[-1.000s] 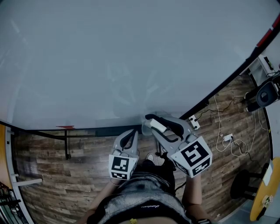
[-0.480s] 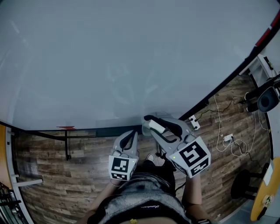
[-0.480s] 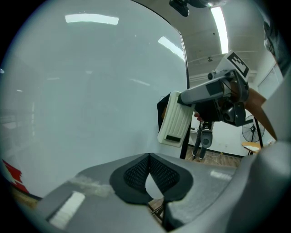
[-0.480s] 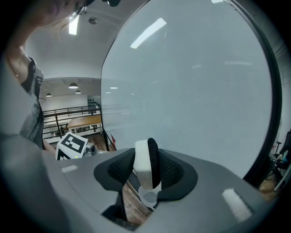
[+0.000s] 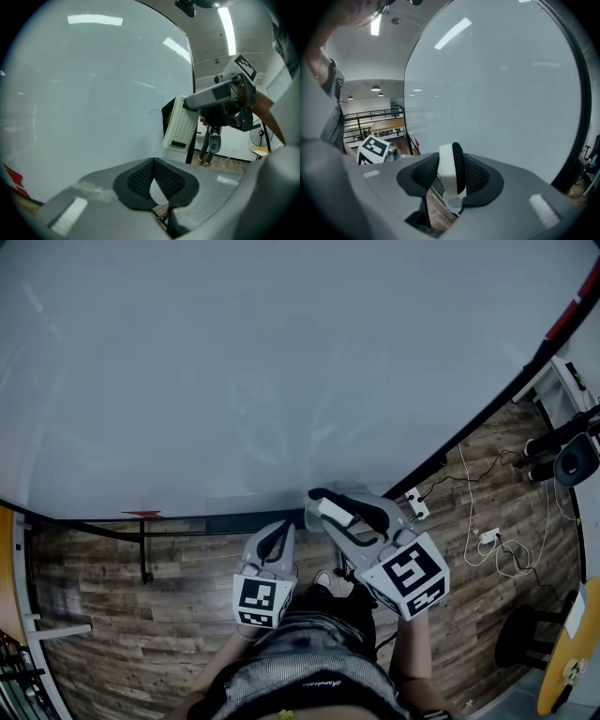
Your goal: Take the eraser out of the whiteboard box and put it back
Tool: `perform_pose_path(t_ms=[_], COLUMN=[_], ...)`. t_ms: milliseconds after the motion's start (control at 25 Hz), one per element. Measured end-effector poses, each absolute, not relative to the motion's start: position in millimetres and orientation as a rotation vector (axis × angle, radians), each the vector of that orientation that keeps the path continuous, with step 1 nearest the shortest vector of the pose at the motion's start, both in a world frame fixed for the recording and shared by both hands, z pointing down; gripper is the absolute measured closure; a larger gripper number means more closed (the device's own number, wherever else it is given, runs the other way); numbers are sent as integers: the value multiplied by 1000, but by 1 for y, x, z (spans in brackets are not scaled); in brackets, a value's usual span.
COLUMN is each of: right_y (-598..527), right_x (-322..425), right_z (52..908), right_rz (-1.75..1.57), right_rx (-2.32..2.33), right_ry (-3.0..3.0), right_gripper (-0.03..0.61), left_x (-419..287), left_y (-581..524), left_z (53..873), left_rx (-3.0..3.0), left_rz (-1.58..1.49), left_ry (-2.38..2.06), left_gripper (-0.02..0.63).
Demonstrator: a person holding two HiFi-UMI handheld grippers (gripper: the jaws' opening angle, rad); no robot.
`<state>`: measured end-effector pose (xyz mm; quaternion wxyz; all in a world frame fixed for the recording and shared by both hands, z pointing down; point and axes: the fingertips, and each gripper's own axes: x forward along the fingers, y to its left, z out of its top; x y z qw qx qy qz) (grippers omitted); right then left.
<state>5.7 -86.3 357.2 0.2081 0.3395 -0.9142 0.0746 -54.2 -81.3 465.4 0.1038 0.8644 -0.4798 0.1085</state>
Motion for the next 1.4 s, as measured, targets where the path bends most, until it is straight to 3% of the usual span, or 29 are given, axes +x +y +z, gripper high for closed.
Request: perform_pose_path(t_ms=[1400], right_y=[-101], right_x=[14], right_z=[401], right_rz=[266], right_rx=[945], right_ry=[-2508], right_gripper=[417], left_x=[-48], left_y=[-78], left_z=[470], left_rx=[2559], left_rz=[345], left_ry=[-1388], left_gripper=[614])
